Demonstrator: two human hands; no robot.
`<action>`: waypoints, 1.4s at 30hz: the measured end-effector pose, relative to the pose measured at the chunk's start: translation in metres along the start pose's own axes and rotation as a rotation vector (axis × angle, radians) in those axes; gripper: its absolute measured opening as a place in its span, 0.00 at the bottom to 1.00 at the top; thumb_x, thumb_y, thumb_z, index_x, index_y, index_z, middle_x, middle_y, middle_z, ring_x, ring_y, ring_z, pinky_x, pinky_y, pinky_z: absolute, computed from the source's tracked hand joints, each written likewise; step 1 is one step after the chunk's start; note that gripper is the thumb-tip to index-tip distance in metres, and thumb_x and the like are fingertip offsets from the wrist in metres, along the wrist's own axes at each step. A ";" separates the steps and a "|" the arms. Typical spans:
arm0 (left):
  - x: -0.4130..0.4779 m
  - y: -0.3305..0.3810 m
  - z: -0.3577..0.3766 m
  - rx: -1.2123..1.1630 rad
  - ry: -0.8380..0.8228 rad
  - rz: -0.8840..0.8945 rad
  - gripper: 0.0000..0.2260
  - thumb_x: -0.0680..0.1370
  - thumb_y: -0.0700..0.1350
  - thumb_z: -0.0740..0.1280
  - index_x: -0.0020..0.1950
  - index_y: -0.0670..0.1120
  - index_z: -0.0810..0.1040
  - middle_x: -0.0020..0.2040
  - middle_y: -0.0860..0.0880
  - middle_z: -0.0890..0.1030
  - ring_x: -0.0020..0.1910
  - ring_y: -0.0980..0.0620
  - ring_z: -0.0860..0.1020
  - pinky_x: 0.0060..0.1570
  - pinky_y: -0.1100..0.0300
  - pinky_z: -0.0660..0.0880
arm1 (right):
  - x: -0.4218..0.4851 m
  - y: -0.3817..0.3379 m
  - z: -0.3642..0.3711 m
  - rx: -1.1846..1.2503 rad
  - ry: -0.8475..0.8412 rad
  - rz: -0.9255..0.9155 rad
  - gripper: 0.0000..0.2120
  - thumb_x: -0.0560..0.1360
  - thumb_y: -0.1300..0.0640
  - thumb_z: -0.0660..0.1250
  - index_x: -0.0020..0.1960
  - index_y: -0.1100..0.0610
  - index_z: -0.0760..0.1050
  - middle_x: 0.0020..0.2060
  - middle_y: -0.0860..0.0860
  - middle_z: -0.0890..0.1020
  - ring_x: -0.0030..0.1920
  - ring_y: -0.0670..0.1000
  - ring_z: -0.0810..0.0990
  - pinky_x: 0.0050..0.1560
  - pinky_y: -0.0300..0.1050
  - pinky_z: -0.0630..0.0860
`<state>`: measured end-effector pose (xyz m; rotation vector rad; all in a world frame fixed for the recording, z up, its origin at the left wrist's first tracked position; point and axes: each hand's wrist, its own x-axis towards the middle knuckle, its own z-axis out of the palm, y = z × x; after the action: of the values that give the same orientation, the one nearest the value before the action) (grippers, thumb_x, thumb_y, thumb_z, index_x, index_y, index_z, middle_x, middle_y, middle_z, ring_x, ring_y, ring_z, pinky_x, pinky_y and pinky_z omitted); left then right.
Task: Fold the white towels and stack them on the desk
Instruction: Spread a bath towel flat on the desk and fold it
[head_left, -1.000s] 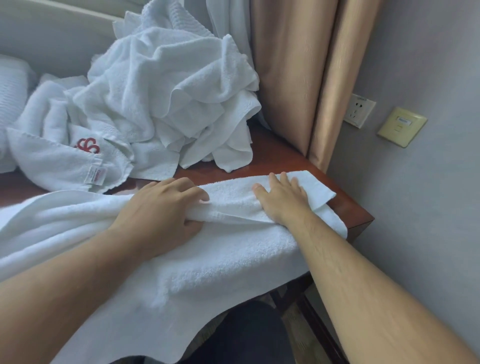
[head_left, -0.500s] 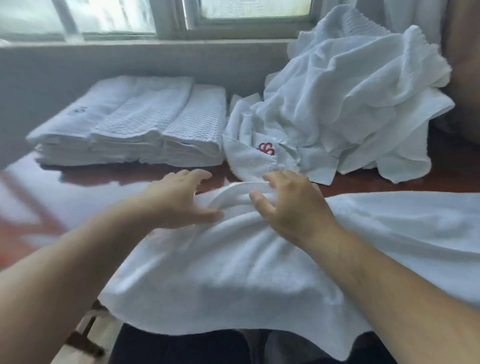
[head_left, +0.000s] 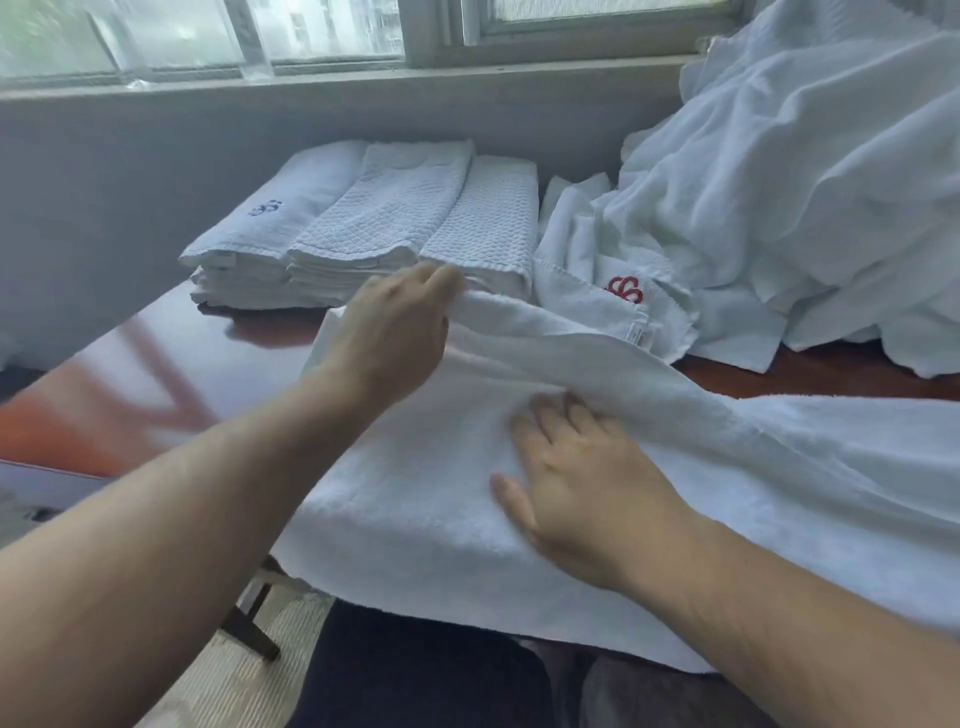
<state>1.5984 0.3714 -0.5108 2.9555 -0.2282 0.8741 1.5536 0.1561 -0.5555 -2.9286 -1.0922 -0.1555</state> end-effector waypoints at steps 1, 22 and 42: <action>0.004 -0.004 -0.006 -0.024 0.060 0.016 0.11 0.74 0.40 0.60 0.55 0.44 0.76 0.49 0.43 0.80 0.46 0.38 0.77 0.47 0.47 0.72 | 0.002 0.002 0.001 0.038 -0.016 0.008 0.32 0.78 0.36 0.42 0.74 0.54 0.62 0.73 0.56 0.65 0.72 0.60 0.65 0.72 0.55 0.62; -0.094 -0.043 -0.013 -0.584 0.241 -0.553 0.21 0.68 0.37 0.59 0.46 0.61 0.82 0.51 0.58 0.82 0.54 0.59 0.78 0.59 0.59 0.74 | 0.039 -0.008 -0.006 -0.019 0.267 -0.122 0.15 0.79 0.47 0.61 0.60 0.54 0.76 0.53 0.53 0.76 0.53 0.58 0.74 0.53 0.54 0.73; -0.063 -0.074 -0.019 -0.839 -0.100 -0.954 0.19 0.77 0.40 0.69 0.65 0.56 0.78 0.57 0.40 0.83 0.44 0.42 0.81 0.55 0.38 0.79 | 0.042 -0.023 -0.003 0.091 0.329 -0.243 0.08 0.78 0.53 0.69 0.44 0.56 0.79 0.33 0.50 0.77 0.31 0.57 0.77 0.28 0.46 0.72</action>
<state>1.5472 0.4539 -0.5297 1.9309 0.6112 0.3415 1.5700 0.2012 -0.5493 -2.5576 -1.3475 -0.5504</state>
